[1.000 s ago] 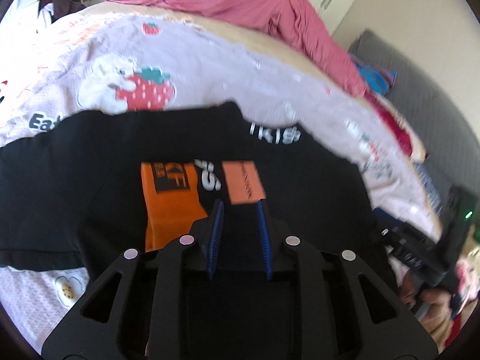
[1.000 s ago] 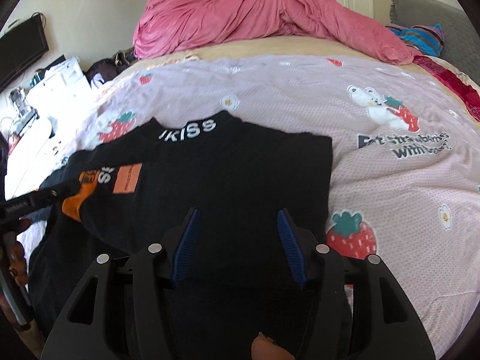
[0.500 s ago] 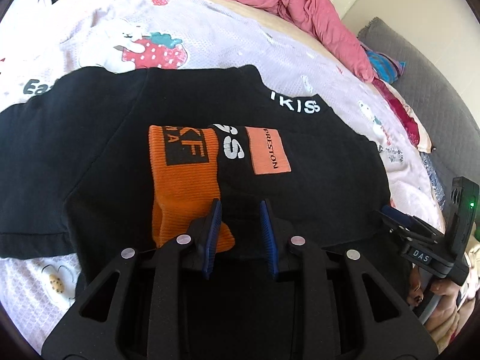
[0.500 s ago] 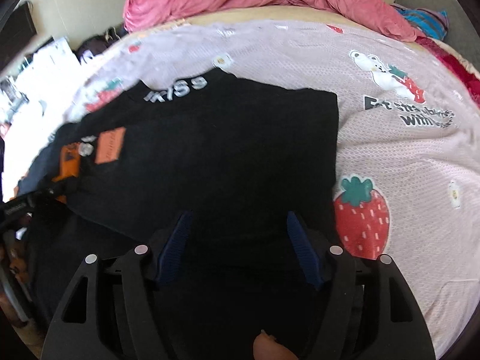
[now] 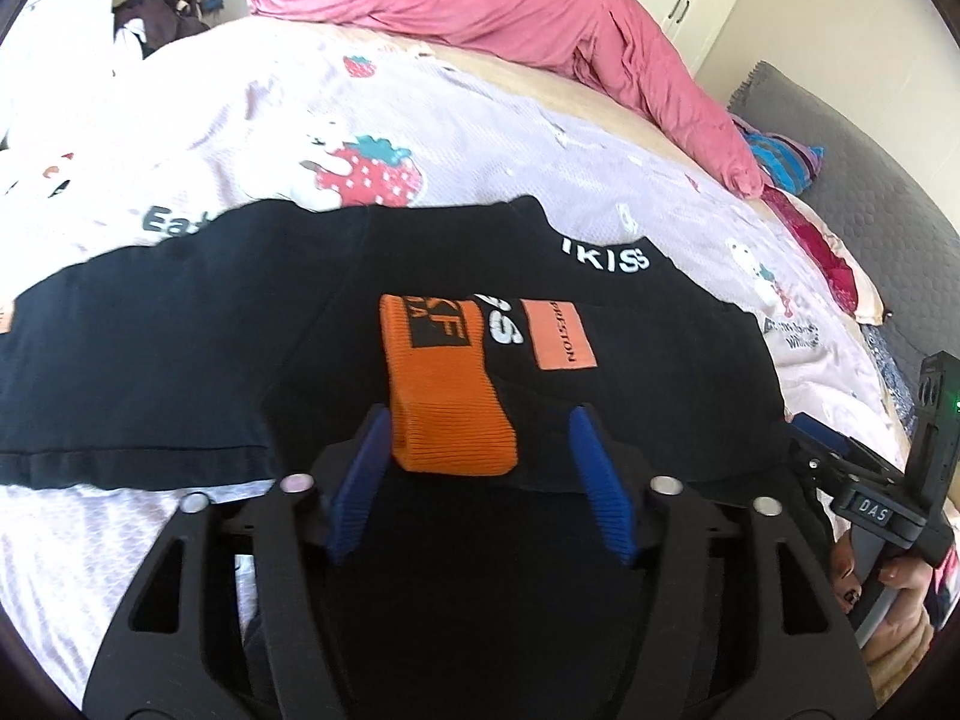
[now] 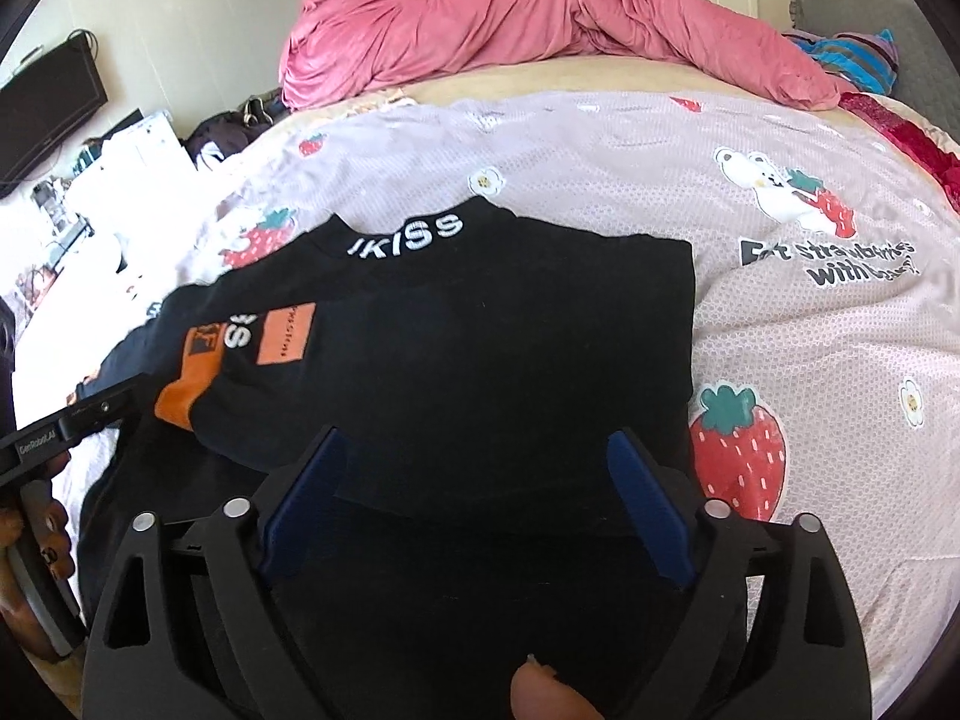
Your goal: Fold small clothes
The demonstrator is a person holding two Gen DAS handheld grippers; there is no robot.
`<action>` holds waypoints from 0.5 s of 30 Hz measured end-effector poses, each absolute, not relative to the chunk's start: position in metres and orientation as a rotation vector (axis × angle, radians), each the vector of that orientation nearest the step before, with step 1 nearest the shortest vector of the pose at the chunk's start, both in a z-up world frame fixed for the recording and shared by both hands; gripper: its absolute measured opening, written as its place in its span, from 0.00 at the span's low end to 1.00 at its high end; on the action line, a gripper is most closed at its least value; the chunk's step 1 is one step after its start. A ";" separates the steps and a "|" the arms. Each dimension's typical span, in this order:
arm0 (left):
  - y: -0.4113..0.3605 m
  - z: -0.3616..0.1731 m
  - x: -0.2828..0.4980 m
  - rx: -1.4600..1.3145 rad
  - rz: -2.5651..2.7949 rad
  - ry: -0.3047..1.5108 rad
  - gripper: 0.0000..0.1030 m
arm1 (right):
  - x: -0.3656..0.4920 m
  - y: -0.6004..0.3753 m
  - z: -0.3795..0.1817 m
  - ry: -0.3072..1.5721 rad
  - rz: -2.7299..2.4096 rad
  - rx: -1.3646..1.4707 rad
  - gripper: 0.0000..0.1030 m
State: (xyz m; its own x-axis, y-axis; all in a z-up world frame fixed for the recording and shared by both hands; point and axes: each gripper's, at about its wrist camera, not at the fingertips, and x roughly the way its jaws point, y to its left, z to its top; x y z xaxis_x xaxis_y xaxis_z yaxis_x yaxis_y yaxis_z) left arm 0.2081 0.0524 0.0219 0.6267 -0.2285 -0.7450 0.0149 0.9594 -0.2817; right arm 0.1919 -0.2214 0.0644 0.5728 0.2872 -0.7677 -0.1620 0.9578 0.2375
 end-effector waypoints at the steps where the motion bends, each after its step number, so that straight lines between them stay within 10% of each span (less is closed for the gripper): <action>1: 0.054 0.023 0.207 -0.262 -0.135 0.880 0.63 | 0.191 -0.222 0.066 0.915 0.266 0.154 0.94; 5: 0.066 0.029 0.199 -0.296 -0.091 0.843 0.88 | 0.190 -0.225 0.071 0.892 0.254 0.180 0.96; 15: 0.103 0.033 0.179 -0.346 0.045 0.820 0.91 | 0.190 -0.219 0.079 0.848 0.254 0.195 0.96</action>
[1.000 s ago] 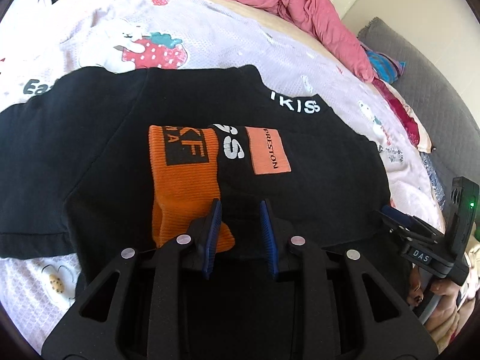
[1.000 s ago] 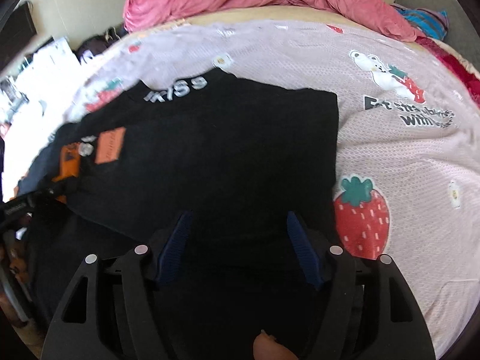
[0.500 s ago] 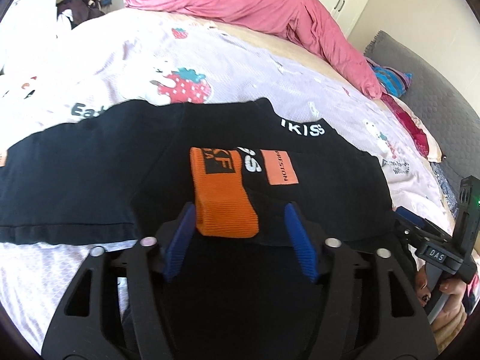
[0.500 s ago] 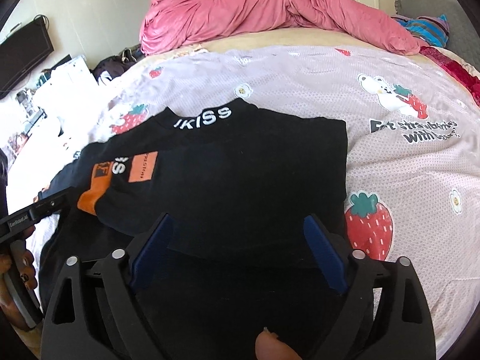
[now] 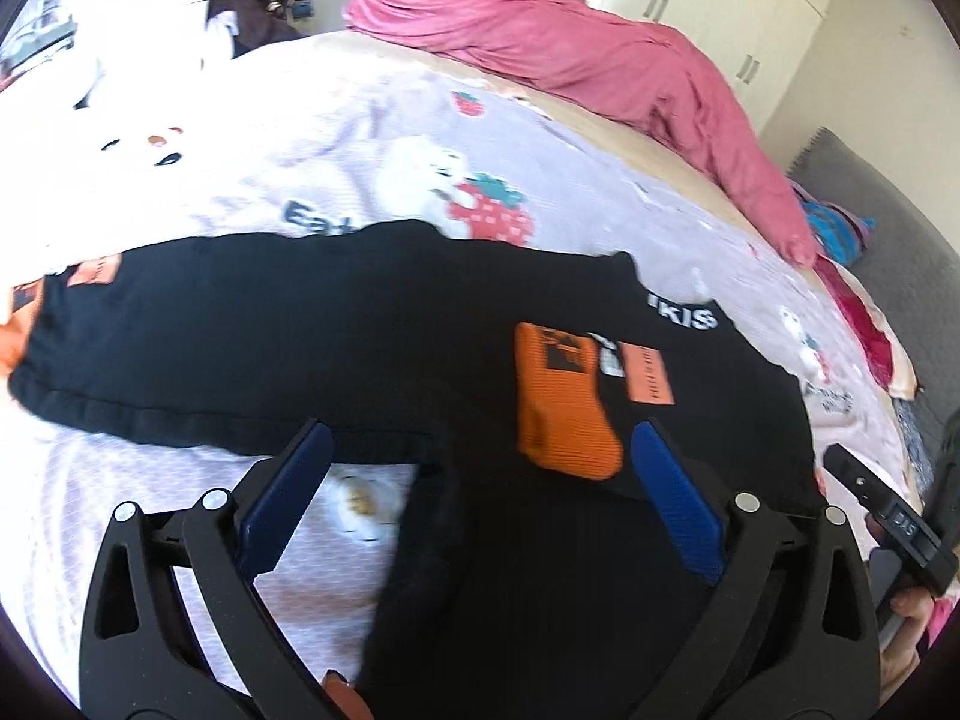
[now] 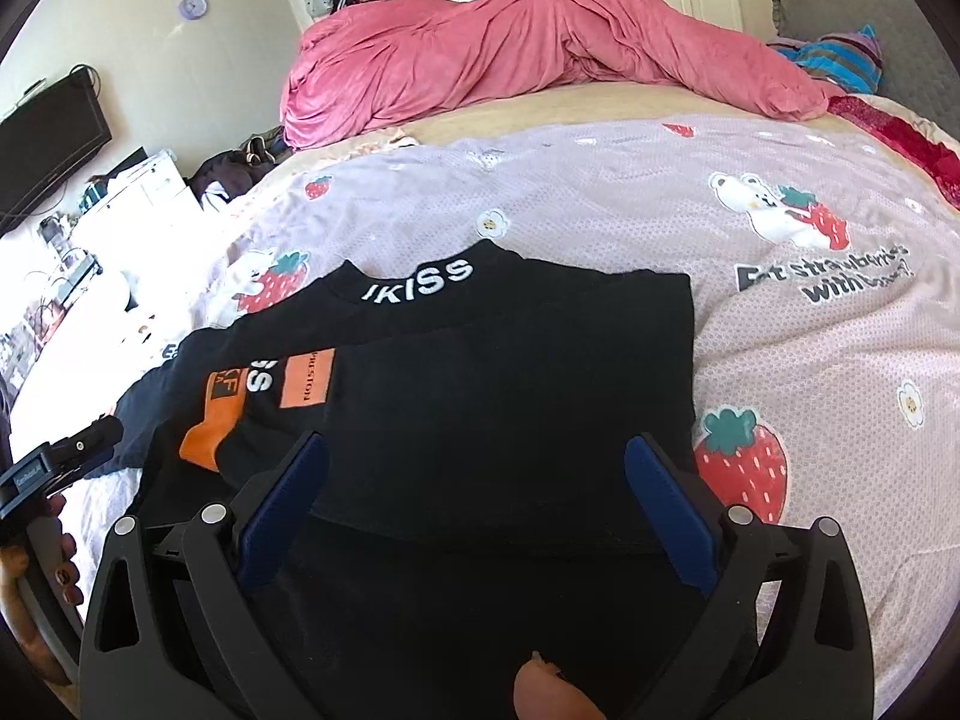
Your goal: Fold small clothes
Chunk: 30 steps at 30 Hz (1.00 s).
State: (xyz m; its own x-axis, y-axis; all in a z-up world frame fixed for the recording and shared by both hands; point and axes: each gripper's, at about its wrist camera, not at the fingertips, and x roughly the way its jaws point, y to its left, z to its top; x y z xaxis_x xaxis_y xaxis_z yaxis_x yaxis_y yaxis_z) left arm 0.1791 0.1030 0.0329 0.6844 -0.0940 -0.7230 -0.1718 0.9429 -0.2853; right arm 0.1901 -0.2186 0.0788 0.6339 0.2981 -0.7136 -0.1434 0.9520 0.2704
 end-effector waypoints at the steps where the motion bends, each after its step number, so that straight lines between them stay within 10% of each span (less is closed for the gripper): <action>1: 0.108 0.033 0.178 -0.357 0.057 0.819 0.91 | 0.190 -0.216 0.081 0.842 0.259 0.190 0.96; 30: 0.200 0.052 0.146 -0.457 0.325 0.721 0.91 | 0.170 -0.090 0.112 0.800 0.478 0.046 0.96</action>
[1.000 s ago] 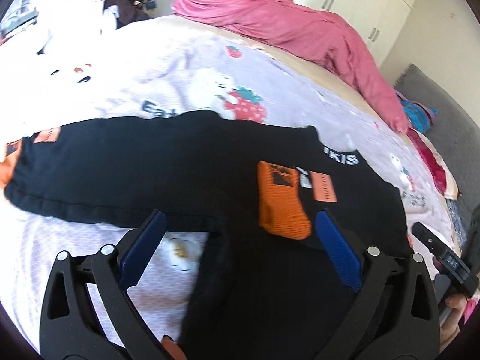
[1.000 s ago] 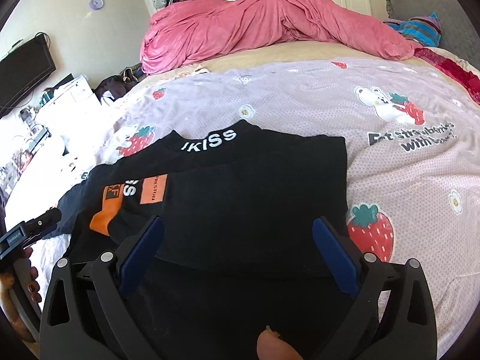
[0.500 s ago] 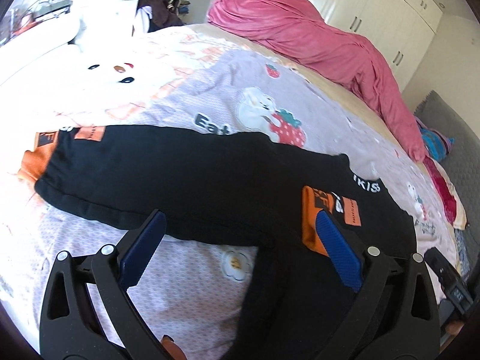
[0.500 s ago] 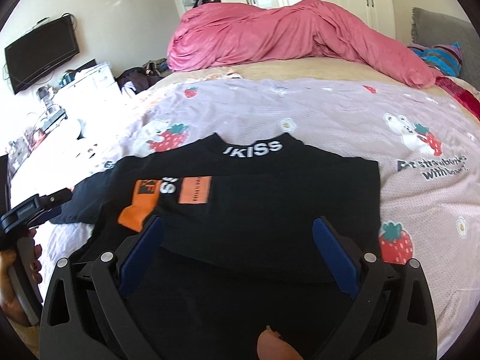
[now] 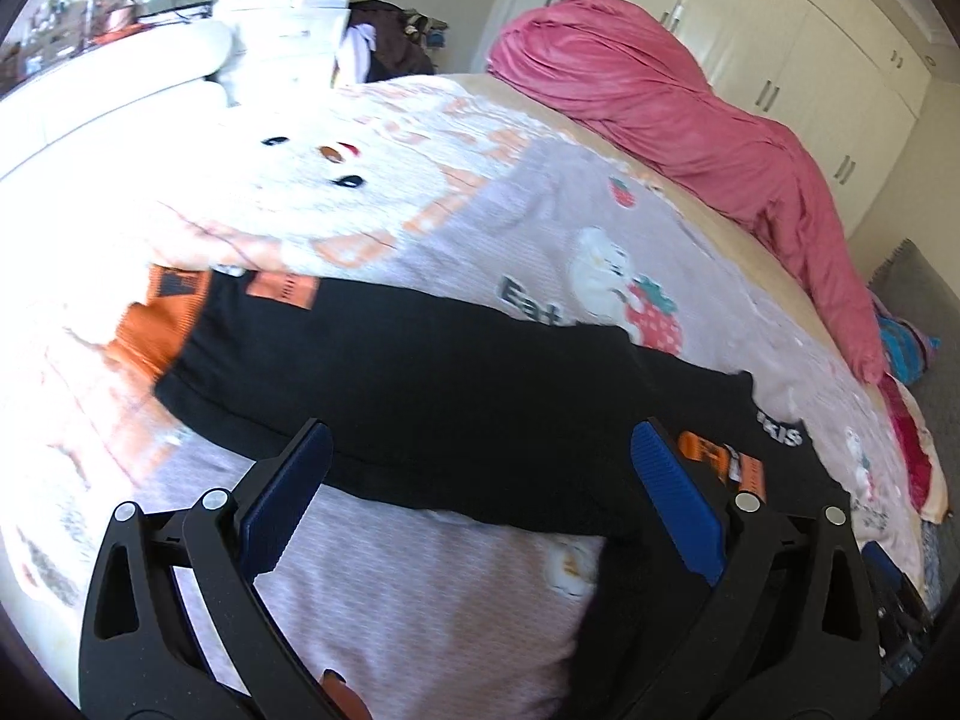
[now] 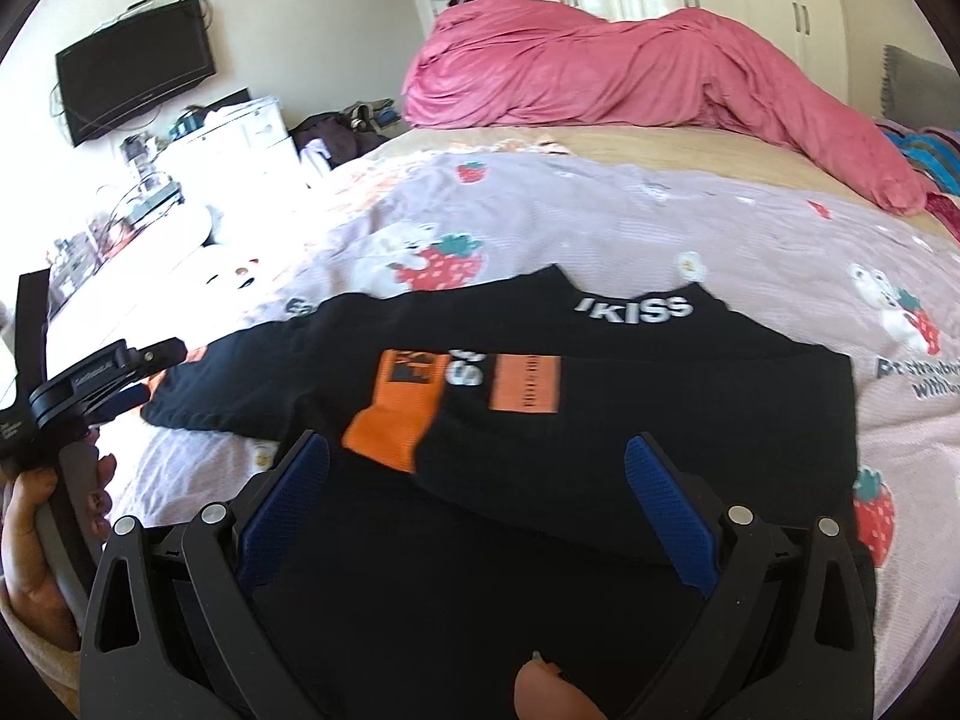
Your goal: Fold small clothes
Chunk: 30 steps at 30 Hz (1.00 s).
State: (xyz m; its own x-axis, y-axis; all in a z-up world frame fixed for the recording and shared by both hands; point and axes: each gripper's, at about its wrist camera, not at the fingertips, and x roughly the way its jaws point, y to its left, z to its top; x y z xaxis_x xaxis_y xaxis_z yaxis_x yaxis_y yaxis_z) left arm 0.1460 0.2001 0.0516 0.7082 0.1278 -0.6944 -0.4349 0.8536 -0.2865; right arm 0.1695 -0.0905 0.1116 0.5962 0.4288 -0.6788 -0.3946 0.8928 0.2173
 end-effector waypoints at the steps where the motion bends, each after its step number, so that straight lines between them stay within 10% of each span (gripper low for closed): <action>1: 0.204 0.051 0.145 -0.457 0.336 0.722 0.91 | 0.169 -0.087 0.112 0.800 0.484 0.043 0.96; 30: 0.316 0.018 0.107 -0.664 0.583 0.724 0.91 | 0.168 0.053 0.105 0.870 0.656 -0.056 0.96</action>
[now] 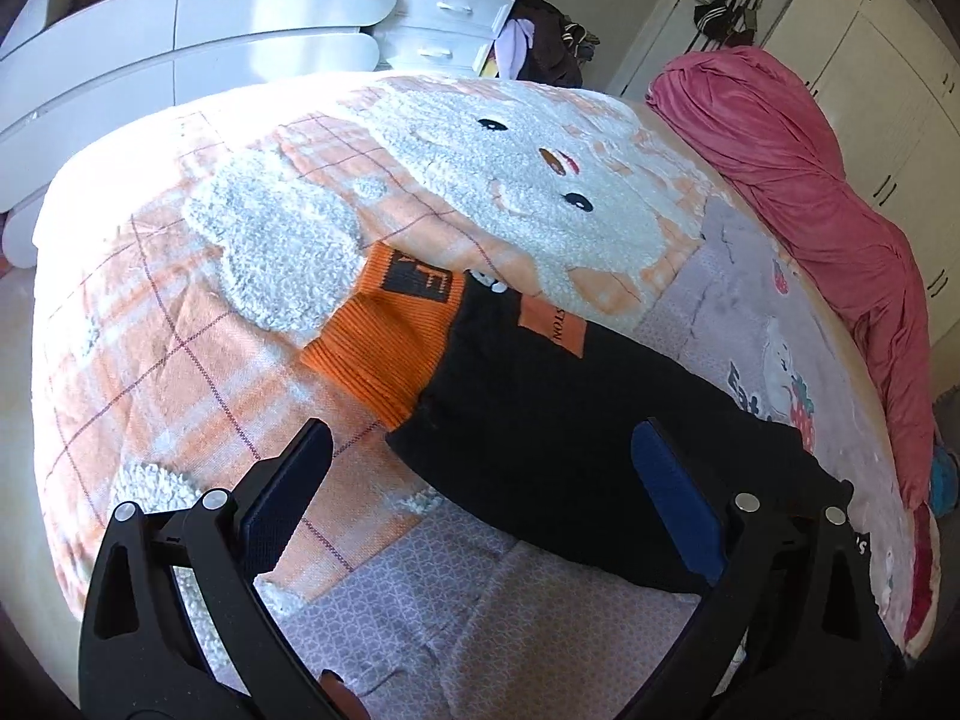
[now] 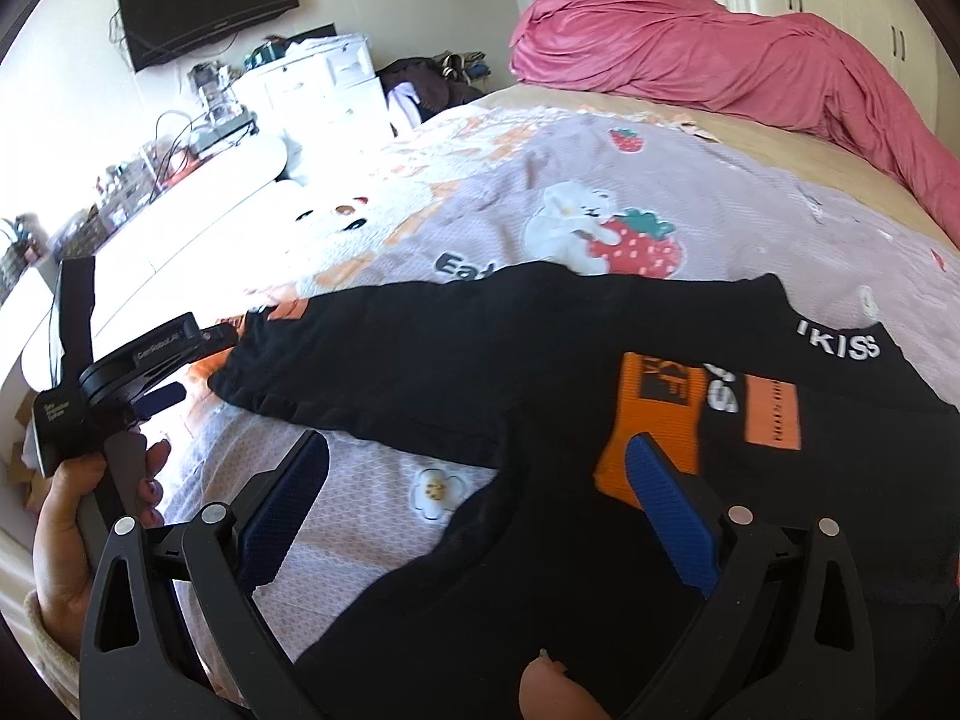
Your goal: Fold small clothes
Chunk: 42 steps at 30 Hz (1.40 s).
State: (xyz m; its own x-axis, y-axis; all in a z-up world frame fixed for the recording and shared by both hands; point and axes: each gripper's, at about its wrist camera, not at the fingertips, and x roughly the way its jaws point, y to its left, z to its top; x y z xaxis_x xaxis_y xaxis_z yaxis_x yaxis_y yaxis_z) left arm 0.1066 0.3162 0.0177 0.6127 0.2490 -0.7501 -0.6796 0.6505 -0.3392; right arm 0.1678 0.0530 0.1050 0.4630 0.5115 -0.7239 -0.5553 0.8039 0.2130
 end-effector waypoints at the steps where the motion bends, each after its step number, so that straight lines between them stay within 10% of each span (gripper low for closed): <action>1: 0.319 0.015 0.106 -0.675 0.585 0.727 0.91 | 0.167 0.058 0.103 0.874 0.664 -0.064 0.96; 12: 0.335 -0.001 0.115 -0.705 0.579 0.679 0.89 | 0.166 0.071 0.092 0.903 0.684 -0.079 0.96; 21: 0.350 -0.009 0.128 -0.771 0.562 0.609 0.09 | 0.164 0.049 0.081 0.935 0.649 -0.030 0.96; 42: 0.257 0.092 0.102 -0.689 0.240 0.315 0.06 | 0.151 -0.098 0.073 0.979 0.438 0.159 0.96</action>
